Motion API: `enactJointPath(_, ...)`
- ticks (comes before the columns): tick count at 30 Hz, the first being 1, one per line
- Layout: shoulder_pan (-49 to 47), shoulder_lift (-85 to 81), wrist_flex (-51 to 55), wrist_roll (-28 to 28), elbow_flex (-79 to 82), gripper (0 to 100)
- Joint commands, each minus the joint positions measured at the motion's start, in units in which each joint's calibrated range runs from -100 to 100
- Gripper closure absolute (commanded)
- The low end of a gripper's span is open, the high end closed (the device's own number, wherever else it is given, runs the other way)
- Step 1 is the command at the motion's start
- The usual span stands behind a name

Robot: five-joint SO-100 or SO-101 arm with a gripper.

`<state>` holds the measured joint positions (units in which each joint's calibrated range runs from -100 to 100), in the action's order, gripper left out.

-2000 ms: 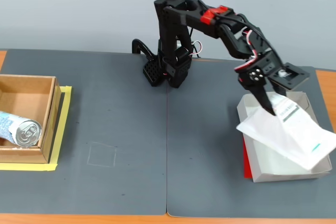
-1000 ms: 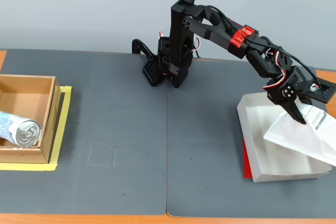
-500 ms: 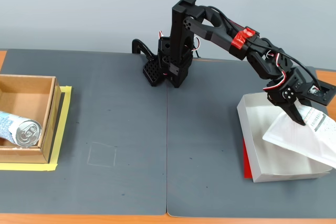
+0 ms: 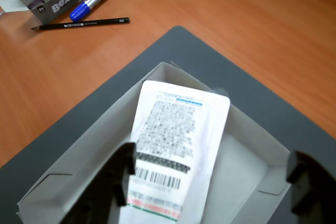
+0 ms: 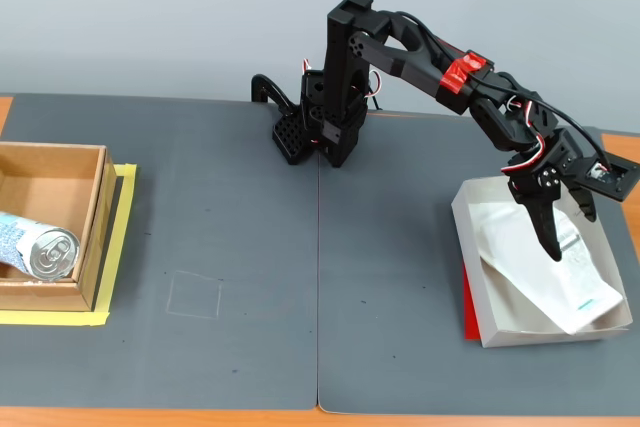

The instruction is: Pick the sandwich and put it in the gray box

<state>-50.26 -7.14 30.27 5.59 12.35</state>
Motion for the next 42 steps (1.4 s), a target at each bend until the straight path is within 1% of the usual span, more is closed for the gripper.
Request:
enactJointPath(1, 0.61, -0.20, -0.32, -0.25, -2.35, 68)
enactJointPath(8, 0.84, -0.88, -0.23, -0.30, -2.08, 68)
enactJointPath(10, 1.51, -1.04, -0.15, -0.30, -1.99, 72)
enactJointPath(15, 3.07, -1.21, 2.37, -0.30, -2.71, 84)
enactJointPath(23, 7.03, -5.45, 2.63, -0.30, -1.36, 98)
enactJointPath(32, 15.08, -13.08, 2.63, -0.30, 3.89, 98)
enactJointPath(42, 29.93, -27.58, 2.63, -0.30, 18.09, 98)
